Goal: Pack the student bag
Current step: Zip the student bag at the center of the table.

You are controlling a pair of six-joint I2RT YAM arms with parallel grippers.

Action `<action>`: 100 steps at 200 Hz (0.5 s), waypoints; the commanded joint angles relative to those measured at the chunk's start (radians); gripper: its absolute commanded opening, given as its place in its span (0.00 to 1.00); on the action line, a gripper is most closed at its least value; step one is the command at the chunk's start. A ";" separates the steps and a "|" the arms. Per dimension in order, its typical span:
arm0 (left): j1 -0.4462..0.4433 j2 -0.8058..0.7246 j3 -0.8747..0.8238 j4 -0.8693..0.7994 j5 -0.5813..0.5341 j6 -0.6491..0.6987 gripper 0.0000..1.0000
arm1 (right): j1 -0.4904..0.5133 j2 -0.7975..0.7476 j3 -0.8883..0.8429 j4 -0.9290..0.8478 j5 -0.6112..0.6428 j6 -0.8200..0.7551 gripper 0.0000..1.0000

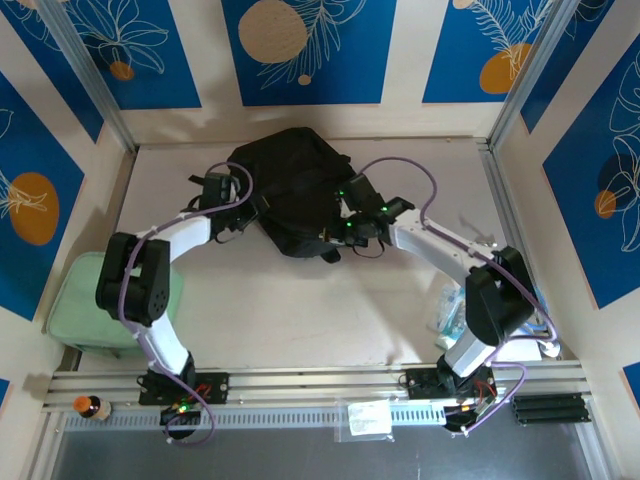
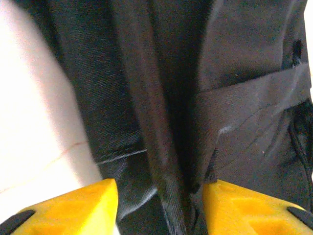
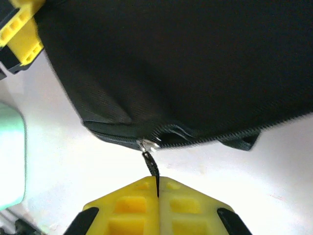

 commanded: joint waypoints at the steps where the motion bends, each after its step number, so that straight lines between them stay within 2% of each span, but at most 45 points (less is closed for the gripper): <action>1: 0.024 -0.131 -0.036 -0.109 -0.049 0.042 0.55 | 0.057 0.074 0.111 0.036 -0.123 -0.087 0.00; 39: 0.024 -0.291 -0.171 -0.161 0.003 -0.055 0.65 | 0.116 0.221 0.282 0.064 -0.212 -0.110 0.00; 73: 0.020 -0.371 -0.304 -0.012 0.127 -0.246 0.68 | 0.141 0.298 0.387 0.064 -0.247 -0.110 0.00; 100: 0.009 -0.364 -0.344 0.114 0.170 -0.351 0.70 | 0.146 0.283 0.374 0.085 -0.245 -0.109 0.00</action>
